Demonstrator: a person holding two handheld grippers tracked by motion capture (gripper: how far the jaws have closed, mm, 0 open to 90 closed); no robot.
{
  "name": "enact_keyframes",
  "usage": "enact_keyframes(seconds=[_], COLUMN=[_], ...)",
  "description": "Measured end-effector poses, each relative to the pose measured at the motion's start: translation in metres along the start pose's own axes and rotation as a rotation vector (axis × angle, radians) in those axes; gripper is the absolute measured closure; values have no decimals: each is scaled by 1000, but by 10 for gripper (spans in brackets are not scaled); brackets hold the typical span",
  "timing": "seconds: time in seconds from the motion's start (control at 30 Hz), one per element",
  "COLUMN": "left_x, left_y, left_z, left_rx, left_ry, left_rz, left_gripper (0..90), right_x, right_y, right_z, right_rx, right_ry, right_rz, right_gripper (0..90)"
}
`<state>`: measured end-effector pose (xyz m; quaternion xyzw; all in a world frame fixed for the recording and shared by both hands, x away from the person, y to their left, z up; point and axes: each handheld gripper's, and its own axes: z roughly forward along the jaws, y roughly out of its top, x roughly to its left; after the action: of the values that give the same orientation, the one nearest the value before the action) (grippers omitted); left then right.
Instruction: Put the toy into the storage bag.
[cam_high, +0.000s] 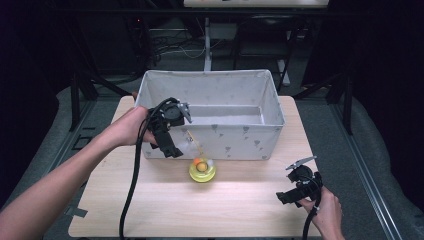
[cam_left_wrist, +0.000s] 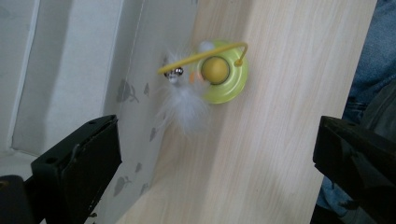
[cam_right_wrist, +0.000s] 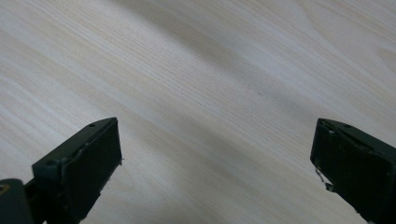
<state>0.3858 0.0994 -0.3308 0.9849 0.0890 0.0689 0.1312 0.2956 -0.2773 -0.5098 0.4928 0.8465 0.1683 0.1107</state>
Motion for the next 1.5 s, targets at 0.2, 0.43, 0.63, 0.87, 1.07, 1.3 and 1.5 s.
enact_keyframes(seconds=[0.2,0.43,0.63,0.87,1.07,1.3,1.5], left_x=[0,-1,-1,-1,-2,-2,-2], left_y=[15,30,38,44,45,41,40], left_z=[-1,0,7,20,30,30,29], left_rx=[11,26,38,62,81,93,104], left_ry=[14,30,8,-16,-32,-40,-38], left_rz=[44,86,106,119,133,139,133], left_gripper=[129,279,343,466,547,565,525], right_x=[0,-1,-1,-1,-1,-1,0], right_y=[0,0,0,0,0,0,0], right_z=[-1,1,1,1,1,1,2], right_rx=[6,9,7,1,9,15,13], right_ry=[-3,9,11,18,20,16,16], right_rz=[-10,-5,-5,-1,-5,-7,-3], right_gripper=[18,23,23,23,24,24,24])
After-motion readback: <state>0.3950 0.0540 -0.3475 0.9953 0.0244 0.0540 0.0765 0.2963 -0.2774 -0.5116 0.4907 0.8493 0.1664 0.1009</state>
